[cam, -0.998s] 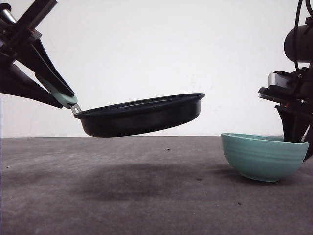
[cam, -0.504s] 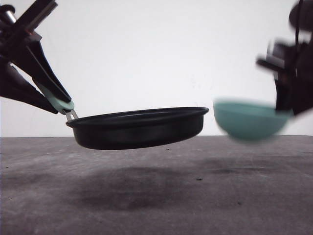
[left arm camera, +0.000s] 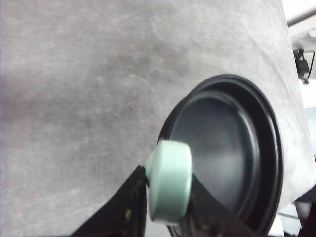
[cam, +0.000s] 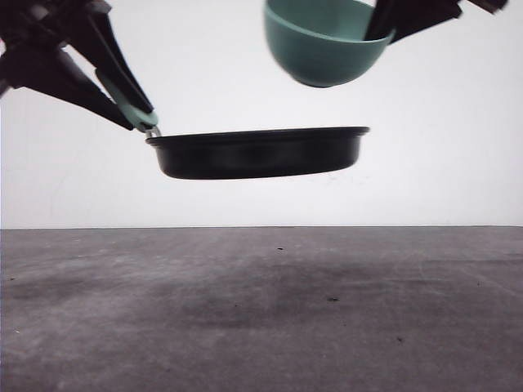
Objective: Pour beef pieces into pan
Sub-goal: 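Lift the bowl over the pan and tip the beef pieces in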
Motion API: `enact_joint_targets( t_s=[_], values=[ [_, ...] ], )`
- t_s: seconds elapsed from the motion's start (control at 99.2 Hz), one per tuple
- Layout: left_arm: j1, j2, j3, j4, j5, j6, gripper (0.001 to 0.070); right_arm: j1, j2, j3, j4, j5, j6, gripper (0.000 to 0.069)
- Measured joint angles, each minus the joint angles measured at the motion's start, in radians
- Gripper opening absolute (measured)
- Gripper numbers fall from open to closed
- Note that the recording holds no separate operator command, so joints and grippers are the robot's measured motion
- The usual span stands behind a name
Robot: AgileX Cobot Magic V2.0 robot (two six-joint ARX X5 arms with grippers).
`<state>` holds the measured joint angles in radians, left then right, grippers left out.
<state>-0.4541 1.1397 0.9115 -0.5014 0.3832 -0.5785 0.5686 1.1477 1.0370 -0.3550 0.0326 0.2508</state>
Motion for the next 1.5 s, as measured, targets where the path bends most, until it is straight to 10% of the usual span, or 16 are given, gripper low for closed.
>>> enact_joint_targets(
  t_s=[0.333,0.454,1.019,1.503],
  values=[
    [-0.024,0.015,0.008,-0.025,0.005,0.001,0.0054,0.29,0.04,0.0,0.211,0.562,-0.271,0.0012],
    [-0.024,0.015,0.01,-0.029,0.009,-0.008,0.0054,0.323,0.048,-0.006,0.332,0.612,-0.42,0.0012],
    [-0.019,0.02,0.14,-0.132,0.009,-0.011,0.0054,0.374,0.059,-0.084,0.736,0.528,-1.191,0.0011],
    [-0.002,0.029,0.14,-0.153,0.008,-0.008,0.0054,0.381,0.059,-0.084,0.902,0.413,-1.423,0.0011]
  ],
)
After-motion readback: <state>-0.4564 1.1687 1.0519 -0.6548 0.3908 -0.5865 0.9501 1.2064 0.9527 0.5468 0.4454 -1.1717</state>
